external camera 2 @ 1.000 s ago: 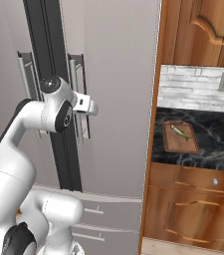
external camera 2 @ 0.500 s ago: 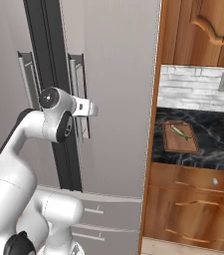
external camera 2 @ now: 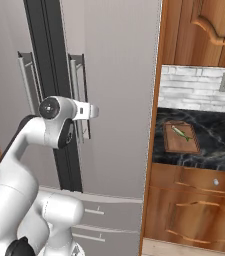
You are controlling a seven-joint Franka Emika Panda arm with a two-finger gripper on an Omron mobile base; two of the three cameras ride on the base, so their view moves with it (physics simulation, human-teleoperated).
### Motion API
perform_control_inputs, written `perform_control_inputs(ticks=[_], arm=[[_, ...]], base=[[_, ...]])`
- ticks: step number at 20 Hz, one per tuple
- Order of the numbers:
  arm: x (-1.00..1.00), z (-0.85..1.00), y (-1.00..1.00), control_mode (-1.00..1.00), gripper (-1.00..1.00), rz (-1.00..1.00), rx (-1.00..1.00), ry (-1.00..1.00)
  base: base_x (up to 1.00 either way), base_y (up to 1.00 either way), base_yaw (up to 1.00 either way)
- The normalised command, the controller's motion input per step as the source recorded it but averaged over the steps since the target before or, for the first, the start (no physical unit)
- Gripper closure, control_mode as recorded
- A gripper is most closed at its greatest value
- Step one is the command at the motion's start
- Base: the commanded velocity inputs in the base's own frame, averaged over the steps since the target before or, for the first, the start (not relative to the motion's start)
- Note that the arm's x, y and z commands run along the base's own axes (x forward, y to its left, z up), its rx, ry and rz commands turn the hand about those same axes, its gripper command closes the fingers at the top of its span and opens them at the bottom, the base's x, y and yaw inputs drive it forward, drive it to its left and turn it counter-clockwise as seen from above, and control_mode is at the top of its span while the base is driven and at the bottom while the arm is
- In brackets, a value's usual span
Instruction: Retrieve a lemon from the fridge and place it on the cutting board with the fish.
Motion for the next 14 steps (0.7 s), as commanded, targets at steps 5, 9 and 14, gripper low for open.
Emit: perform_control_inputs(ticks=[5,9,14], arm=[[-0.2,0.06,-0.09,-1.0,1.0,0.0,0.0,0.0],[-0.7,0.16,-0.38,-1.0,1.0,0.0,0.0,0.0],[-0.72,0.11,-0.6,-1.0,1.0,0.0,0.0,0.0]], base=[[0.0,0.0,0.0],[0.0,0.0,0.0],[0.0,0.0,0.0]])
